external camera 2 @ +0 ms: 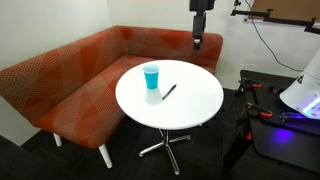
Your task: Move the cup to the left
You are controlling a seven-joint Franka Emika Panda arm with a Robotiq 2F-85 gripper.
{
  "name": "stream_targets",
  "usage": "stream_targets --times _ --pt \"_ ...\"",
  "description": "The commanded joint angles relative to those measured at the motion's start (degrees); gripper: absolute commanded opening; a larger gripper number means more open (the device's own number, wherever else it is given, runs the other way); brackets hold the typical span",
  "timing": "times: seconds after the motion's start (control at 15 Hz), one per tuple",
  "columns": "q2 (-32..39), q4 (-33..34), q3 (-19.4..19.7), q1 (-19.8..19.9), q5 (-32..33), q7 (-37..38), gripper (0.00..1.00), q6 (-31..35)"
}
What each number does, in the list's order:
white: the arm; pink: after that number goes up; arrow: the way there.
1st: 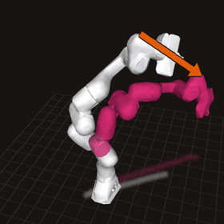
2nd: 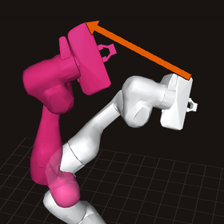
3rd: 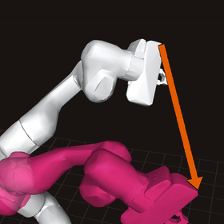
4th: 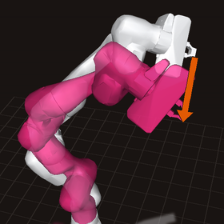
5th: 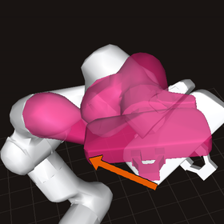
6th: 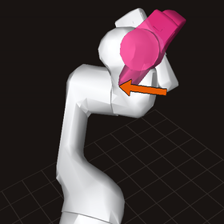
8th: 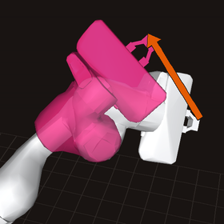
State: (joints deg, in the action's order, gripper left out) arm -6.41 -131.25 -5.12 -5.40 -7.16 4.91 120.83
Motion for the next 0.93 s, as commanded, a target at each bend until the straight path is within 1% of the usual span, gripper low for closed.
stream_targets --times 0.0,0.27,0.53,0.87 --pt "3.36 2.4 0.54 1.01 4.2 -1.81 1.0 4.17" --pt "6.79 4.57 1.19 1.61 6.73 -5.2 1.0 9.57" --pt "11.37 8.33 1.78 2.05 6.73 -9.02 1.0 13.24" --pt "19.17 15.51 1.91 2.92 5.86 -13.71 1.0 13.39"
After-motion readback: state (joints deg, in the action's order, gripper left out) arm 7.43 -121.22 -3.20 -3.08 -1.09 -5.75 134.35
